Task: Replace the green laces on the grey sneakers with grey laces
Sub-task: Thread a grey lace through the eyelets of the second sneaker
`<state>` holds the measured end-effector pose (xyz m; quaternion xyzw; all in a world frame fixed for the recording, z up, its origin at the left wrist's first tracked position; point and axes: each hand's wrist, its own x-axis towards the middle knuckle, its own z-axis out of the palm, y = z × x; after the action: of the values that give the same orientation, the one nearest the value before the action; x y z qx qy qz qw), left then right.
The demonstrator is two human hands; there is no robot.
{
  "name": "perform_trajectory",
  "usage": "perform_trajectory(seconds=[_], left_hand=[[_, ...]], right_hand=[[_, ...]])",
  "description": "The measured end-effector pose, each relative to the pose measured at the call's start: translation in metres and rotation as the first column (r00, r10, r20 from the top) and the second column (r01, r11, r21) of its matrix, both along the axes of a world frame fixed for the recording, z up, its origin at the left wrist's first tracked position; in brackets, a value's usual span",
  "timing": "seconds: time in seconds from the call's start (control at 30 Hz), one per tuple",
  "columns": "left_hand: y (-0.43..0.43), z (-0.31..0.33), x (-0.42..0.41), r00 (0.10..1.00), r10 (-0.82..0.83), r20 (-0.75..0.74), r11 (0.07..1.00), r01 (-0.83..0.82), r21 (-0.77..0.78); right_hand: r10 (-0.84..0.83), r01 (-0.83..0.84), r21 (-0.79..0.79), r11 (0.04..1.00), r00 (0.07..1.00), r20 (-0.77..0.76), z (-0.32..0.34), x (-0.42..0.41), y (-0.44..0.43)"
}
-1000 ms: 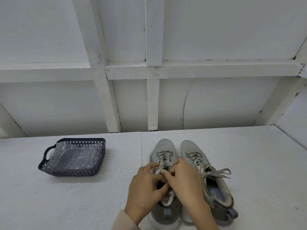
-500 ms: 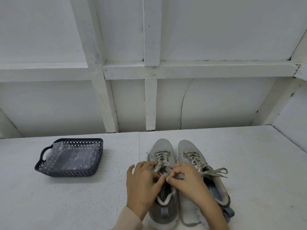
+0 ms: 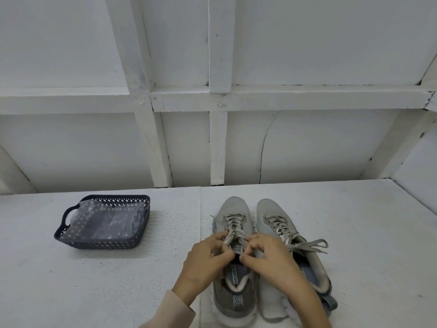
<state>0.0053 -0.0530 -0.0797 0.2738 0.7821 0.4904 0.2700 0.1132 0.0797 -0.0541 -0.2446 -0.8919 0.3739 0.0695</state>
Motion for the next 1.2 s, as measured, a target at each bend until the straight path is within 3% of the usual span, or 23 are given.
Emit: perform_trajectory(seconds=[0.13,0.3,0.63,0.8,1.0,1.2], left_hand=[[-0.005,0.005,-0.006,0.993,-0.08,0.089,0.996,0.078,0.034],[-0.018,0.023,-0.013,0.977,-0.17,0.126,0.985,0.163,0.066],[-0.037,0.093,-0.01,0.99,-0.132,-0.054,0.895,0.143,0.422],[-0.026,0.106,-0.008,0.986,-0.15,-0.073,0.825,0.166,0.54],[-0.009,0.121,-0.015,0.969,-0.165,-0.183,0.827,0.237,0.509],[0.01,0.125,-0.021,0.959,-0.147,-0.242,0.824,0.254,0.506]], right_hand=[[0.014,-0.014,-0.055,0.998,1.0,-0.002,-0.001,0.002,0.004],[0.065,-0.08,-0.35,0.933,0.996,-0.054,0.01,0.019,0.011],[0.021,-0.189,-0.481,0.856,0.942,-0.334,0.081,0.021,0.005],[0.05,-0.225,-0.362,0.905,0.899,-0.434,0.108,0.008,0.003],[0.046,-0.125,-0.14,0.982,0.883,-0.466,0.133,-0.016,0.009],[0.104,-0.102,0.032,0.994,0.865,-0.491,0.146,-0.027,0.011]])
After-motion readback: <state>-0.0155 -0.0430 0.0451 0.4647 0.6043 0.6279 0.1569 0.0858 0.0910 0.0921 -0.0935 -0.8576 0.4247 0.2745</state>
